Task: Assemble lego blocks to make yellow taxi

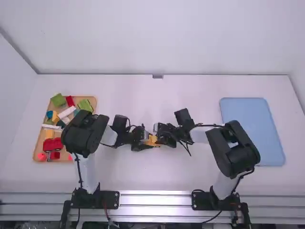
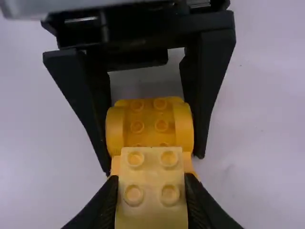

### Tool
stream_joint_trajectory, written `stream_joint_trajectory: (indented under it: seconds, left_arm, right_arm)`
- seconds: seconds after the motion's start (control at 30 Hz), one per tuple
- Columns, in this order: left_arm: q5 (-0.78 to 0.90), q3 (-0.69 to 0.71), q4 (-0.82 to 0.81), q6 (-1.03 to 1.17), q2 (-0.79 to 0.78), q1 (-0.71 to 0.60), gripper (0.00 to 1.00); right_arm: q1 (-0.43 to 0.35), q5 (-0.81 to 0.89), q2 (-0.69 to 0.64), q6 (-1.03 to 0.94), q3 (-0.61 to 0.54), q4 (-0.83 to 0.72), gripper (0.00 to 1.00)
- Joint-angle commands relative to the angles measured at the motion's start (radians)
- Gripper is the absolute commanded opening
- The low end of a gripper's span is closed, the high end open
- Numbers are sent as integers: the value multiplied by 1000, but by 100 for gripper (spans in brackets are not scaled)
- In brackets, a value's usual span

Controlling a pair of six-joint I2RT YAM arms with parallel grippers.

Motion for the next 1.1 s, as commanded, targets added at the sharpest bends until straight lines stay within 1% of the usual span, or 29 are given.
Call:
stream_joint_trajectory:
  seconds: [0.0, 0.23, 0.27, 0.33, 0.37, 0.43, 0.47, 0.5, 0.6, 0.73, 0.8, 0.9, 0.97, 1.0, 1.03, 1.07]
  left_arm:
    - [-102, -26, -27, -3, 19, -10, 42]
    - [-102, -26, -27, -4, 19, -13, 42]
    - [-102, -26, -27, -3, 19, -12, 42]
    - [-102, -26, -27, -3, 19, -13, 42]
    - [-102, -26, -27, -3, 19, -13, 42]
    - [-103, -26, -27, -3, 19, -12, 42]
    - [-103, -26, -27, -3, 19, -12, 42]
    - [-102, -26, -27, -3, 19, -12, 42]
    - [-102, -26, -27, -4, 19, -13, 42]
    - [-102, -26, -27, -3, 19, -13, 42]
    - [-102, -26, -27, -3, 19, -13, 42]
    - [-103, -26, -27, -4, 19, -13, 42]
    - [-103, -26, -27, -4, 19, -13, 42]
    - [-103, -26, -27, -4, 19, -13, 42]
    - [-103, -25, -27, -4, 19, -13, 42]
    - [-103, -26, -27, -3, 19, -12, 42]
  right_arm:
    - [-2, 63, 13, 7, 11, -1, 0]
    - [-2, 69, 13, -22, 11, -3, 1]
    - [-5, 69, 13, -23, 10, -6, 6]
    - [-5, 69, 13, -23, 8, -9, 30]
    - [-3, 68, 13, -22, 6, -6, 39]
    - [-4, 56, 13, -23, 6, -4, 44]
    - [-5, 43, 12, -22, 7, 0, 49]
    - [-8, 36, 12, -23, 8, 2, 47]
    - [-33, -30, 2, -23, 13, 4, 49]
    - [-63, -164, -9, -31, 37, -2, 50]
    - [-78, -263, -9, -82, 54, -3, 51]
    - [-79, -291, -9, -98, 60, -3, 50]
    - [-69, -278, -9, -98, 60, -6, 45]
    - [-59, -252, -9, -98, 60, -10, 28]
    - [-53, -229, -9, -97, 60, -14, 12]
    - [-40, -183, -9, -98, 60, -29, 1]
